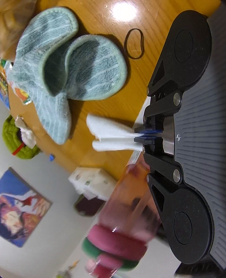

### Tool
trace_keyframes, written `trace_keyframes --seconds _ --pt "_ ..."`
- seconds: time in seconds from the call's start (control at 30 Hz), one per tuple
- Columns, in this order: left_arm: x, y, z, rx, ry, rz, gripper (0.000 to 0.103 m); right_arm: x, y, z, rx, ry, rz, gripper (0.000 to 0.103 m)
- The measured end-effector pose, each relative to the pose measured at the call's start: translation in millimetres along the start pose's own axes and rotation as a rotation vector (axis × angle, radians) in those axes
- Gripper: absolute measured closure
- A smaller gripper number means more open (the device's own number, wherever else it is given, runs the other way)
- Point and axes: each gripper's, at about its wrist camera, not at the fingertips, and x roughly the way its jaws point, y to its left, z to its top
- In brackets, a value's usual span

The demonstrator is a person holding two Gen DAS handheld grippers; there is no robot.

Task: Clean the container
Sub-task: 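Hold the bottle with the left tool while the right tool wipes near its base, then hold the bottle with the left tool while the right tool wipes its side again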

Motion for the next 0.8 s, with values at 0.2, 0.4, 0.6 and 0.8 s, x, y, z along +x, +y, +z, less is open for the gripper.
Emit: trace_keyframes --seconds 0.2,0.4,0.6,0.8 --pt "9.8 12.4 3.0 0.000 0.000 -0.005 0.029 -53.0 9.2 6.4 0.011 -0.224 0.336 0.094" --pt "10.5 14.8 3.7 0.001 -0.003 -0.006 0.029 -34.8 4.6 4.6 0.018 -0.141 0.217 0.094" --pt "14.2 21.6 6.3 -0.004 0.013 -0.001 0.021 5.8 10.4 -9.6 -0.089 -0.015 -0.050 0.094" --pt "8.4 17.2 11.0 0.050 0.091 0.025 0.016 -12.4 9.9 4.5 -0.058 -0.153 0.010 0.093"
